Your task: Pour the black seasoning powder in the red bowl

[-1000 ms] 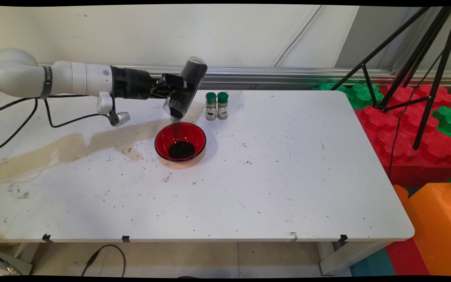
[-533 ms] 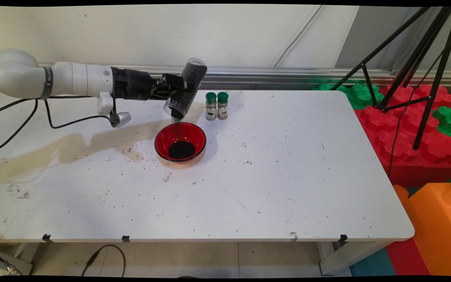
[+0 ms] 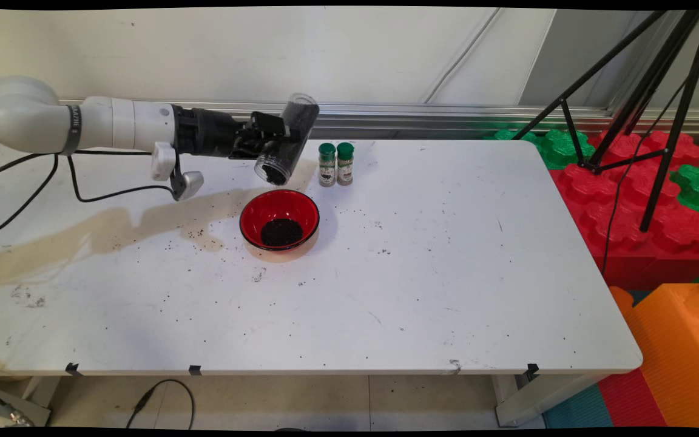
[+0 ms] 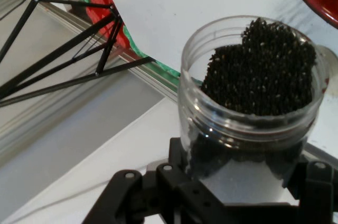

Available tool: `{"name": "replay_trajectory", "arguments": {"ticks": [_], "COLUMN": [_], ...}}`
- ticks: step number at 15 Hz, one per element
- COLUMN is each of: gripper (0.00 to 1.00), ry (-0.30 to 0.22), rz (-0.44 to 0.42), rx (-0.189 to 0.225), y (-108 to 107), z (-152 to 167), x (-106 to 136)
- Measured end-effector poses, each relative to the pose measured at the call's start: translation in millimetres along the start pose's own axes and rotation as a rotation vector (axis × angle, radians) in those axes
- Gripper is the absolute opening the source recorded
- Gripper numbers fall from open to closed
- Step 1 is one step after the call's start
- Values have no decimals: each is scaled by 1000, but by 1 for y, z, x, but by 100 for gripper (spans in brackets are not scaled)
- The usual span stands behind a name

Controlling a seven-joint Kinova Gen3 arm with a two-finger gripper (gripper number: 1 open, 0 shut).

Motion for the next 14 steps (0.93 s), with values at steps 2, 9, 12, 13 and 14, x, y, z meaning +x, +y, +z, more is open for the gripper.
{"name": "replay_trajectory", "arguments": {"ticks": [2, 9, 12, 13, 14], "gripper": [0, 0, 0, 0, 0], "ry": [-1, -9, -12, -13, -15], "rz": [-34, -172, -279, -300, -333], "rx": [-2, -5, 0, 1, 3], "y": [0, -1, -2, -3, -3], "z": [-1, -2, -3, -4, -4], "x": [0, -3, -4, -5, -6]}}
